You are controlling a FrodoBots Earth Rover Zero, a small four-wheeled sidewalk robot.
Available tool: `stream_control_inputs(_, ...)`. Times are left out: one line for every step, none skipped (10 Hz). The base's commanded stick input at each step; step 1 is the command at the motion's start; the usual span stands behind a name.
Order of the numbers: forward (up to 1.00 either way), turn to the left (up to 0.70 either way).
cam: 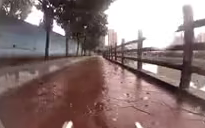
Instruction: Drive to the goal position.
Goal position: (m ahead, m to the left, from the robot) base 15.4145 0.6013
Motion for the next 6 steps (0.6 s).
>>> stream_control_inputs(0.50, 0.00)
stream_control_inputs(0.50, 0.00)
stream_control_inputs(0.50, 0.01)
stream_control_inputs(0.50, 0.40)
stream_control_inputs(0.50, 0.44)
stream_control_inputs(0.50, 0.49)
